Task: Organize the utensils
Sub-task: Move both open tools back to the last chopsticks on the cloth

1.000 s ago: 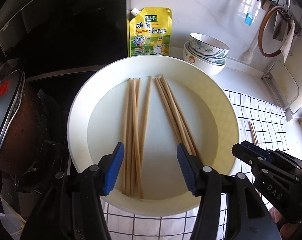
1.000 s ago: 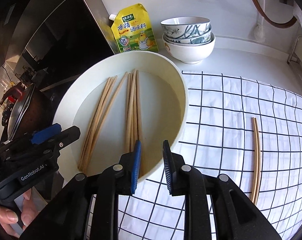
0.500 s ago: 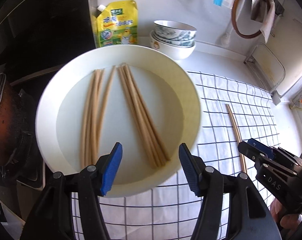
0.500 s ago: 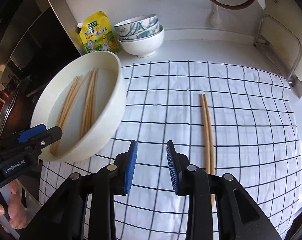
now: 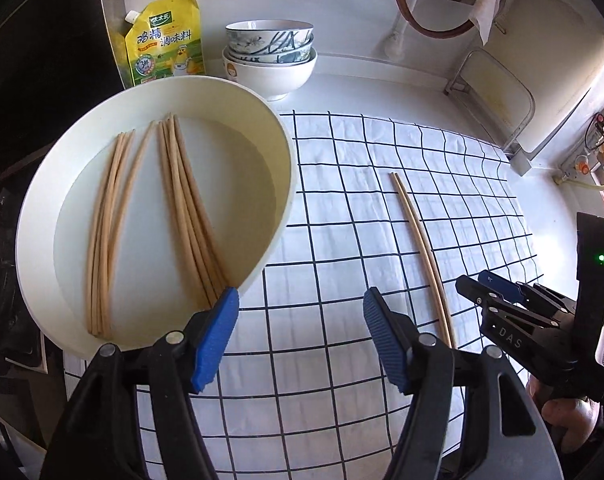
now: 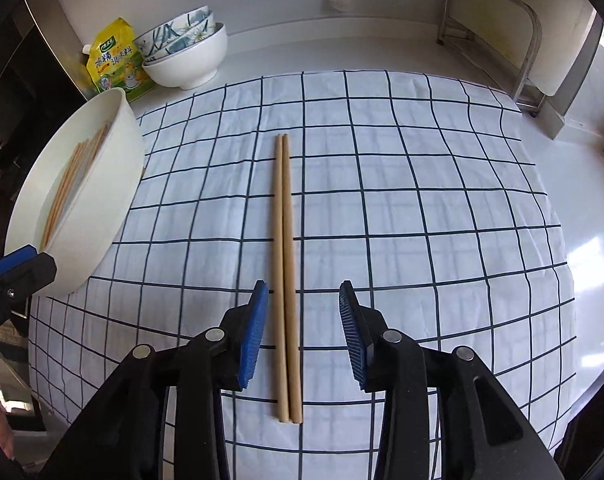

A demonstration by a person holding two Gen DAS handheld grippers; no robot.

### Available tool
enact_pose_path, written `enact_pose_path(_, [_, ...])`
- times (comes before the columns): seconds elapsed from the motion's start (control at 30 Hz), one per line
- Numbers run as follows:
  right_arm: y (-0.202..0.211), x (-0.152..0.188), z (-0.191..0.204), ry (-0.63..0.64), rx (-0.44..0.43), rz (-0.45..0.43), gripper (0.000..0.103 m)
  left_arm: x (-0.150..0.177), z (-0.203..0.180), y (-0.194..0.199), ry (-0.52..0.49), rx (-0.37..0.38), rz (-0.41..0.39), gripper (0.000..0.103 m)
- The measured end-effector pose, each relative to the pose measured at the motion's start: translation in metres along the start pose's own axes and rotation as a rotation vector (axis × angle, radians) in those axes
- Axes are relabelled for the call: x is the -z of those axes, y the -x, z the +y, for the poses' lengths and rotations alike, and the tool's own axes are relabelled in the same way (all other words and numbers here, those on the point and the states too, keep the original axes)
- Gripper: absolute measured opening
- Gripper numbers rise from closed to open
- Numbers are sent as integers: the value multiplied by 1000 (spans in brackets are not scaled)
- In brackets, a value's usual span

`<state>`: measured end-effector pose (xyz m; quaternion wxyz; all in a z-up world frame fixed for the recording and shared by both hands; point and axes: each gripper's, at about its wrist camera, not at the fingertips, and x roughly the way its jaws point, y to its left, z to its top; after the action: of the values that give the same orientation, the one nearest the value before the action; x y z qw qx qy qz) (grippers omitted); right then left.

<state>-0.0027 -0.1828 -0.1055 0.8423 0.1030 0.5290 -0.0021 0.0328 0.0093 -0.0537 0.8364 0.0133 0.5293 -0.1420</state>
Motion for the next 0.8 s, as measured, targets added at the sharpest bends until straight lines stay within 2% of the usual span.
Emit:
enact_pose_path(0.43, [-22, 6, -5, 64, -13, 12, 36, 9, -26, -15, -12, -1, 36, 64])
enact_pose_path(0.8, [-27, 10, 12, 160, -16, -2, 35, 16, -40, -23, -23, -9, 65, 64])
